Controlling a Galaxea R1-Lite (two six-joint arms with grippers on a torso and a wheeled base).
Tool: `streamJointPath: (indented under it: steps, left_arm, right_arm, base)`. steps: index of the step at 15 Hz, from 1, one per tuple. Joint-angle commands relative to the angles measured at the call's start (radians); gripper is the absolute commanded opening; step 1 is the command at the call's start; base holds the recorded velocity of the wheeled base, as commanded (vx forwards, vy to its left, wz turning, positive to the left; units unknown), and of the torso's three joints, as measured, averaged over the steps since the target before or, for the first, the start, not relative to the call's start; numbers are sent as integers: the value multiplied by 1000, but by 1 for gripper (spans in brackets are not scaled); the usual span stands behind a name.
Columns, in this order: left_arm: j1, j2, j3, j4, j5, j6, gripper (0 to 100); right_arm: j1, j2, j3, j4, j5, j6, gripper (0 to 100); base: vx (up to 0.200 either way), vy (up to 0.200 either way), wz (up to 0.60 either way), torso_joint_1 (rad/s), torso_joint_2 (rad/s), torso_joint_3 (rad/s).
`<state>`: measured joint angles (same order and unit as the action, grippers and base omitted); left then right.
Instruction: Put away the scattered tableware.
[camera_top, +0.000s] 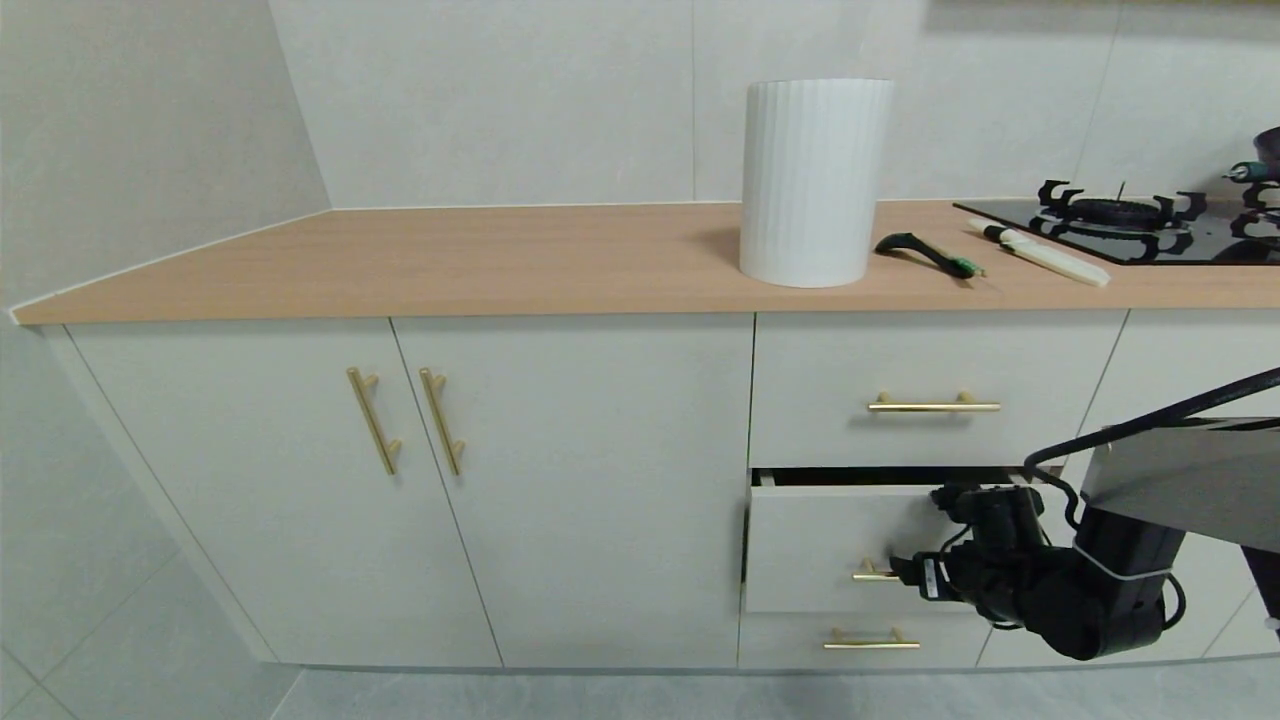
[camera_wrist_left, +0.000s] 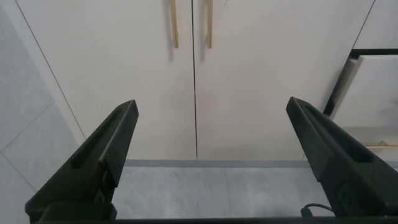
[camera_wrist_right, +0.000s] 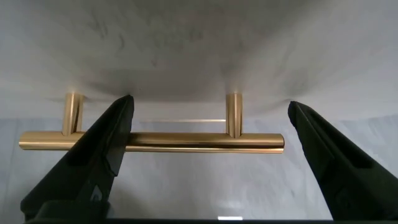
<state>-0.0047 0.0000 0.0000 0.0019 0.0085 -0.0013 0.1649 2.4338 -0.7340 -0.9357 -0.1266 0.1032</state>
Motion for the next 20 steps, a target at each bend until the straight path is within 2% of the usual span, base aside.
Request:
streamJointPath:
  steps: [1, 3, 4, 5, 7, 10, 14, 20]
  left_arm:
    - [0, 0, 0, 0, 1, 0, 100]
    - [0, 0, 0, 0, 1, 0, 100]
    - [0, 0, 0, 0, 1, 0, 100]
    - [0, 0, 0, 0, 1, 0, 100]
    - [0, 0, 0, 1, 1, 0, 100]
    - [0, 0, 0, 0, 1, 0, 100]
    - [0, 0, 0, 1, 1, 0, 100]
    - [0, 0, 0, 0, 1, 0, 100]
  right_arm:
    - [35, -171, 48, 124, 4, -7, 100]
    - [39, -349, 48, 299, 12, -5, 100]
    - [39, -355, 47, 304, 12, -5, 100]
    - [44, -516, 47, 400, 15, -3, 100]
    - [50, -625, 47, 436, 15, -2, 100]
    - [67, -645, 45, 422, 12, 15, 100]
    - [70, -544, 48, 287, 2, 44, 100]
    - [71, -228, 39, -41, -47, 39, 100]
  base:
    - [0, 0, 0, 0, 0, 0]
    - [0, 0, 0, 0, 0, 0]
    - [0, 0, 0, 0, 0, 0]
    - [0, 0, 0, 0, 0, 0]
    - [0, 0, 0, 0, 0, 0]
    - [0, 0, 0, 0, 0, 0]
    - [0, 0, 0, 0, 0, 0]
    - [0, 0, 0, 0, 0, 0]
